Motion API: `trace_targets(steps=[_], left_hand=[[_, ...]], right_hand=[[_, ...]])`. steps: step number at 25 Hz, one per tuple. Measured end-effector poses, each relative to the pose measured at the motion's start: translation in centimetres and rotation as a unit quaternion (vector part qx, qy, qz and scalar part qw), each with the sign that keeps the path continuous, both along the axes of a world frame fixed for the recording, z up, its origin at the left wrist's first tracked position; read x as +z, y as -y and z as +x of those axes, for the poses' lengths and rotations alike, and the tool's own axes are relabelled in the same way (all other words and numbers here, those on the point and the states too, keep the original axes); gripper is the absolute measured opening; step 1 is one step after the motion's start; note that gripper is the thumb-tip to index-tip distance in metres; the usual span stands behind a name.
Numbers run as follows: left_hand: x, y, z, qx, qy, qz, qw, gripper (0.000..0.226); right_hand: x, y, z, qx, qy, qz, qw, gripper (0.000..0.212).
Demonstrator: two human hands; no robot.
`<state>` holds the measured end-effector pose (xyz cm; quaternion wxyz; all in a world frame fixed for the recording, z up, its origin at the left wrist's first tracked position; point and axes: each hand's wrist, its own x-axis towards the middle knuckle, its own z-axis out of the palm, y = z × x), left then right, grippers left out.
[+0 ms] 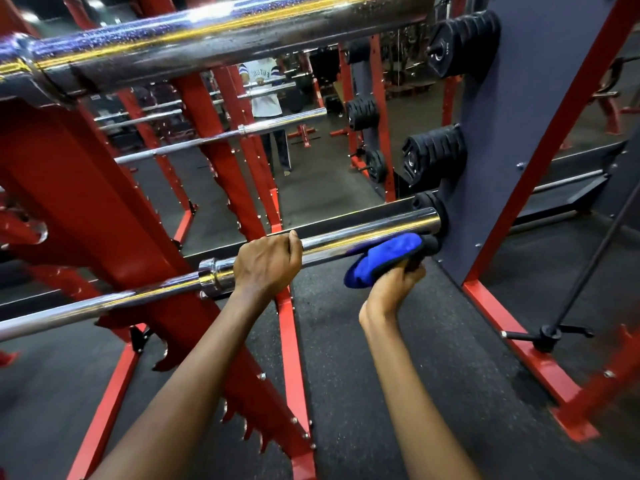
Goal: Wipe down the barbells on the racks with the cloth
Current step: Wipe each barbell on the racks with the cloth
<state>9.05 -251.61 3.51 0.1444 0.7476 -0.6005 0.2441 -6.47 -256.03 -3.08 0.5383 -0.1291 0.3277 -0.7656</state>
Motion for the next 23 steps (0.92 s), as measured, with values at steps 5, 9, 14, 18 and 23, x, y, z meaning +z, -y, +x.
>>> trace_targets(steps=[5, 9, 14, 18, 23], left_hand=[[0.1, -0.2, -0.1, -0.002, 0.005, -0.004, 1.0, 0.054], [0.2, -0.1, 0.4, -0.03, -0.009, 0.012, 0.999, 0.054], [0.9, -1.4, 3.1, -0.13, 0.001, 0.038, 0.991, 0.048], [0.9, -2.5, 5.5, -0.104, 0.05, 0.047, 0.992, 0.051], [0.6, -3.5, 6.4, -0.111, 0.029, 0.025, 0.993, 0.043]], right_hand=[[-1.7, -1.6, 1.0, -0.158, -0.371, -0.034, 0.914, 0.062], [-1.2, -0.7, -0.7, -0.165, -0.617, -0.121, 0.76, 0.06], [2.3, 2.4, -4.5, -0.169, -0.682, -0.098, 0.704, 0.052], [1.8, -1.2, -0.2, -0.119, -0.739, -0.148, 0.647, 0.054], [1.9, -0.5, -0.5, -0.099, -0.757, -0.183, 0.619, 0.055]])
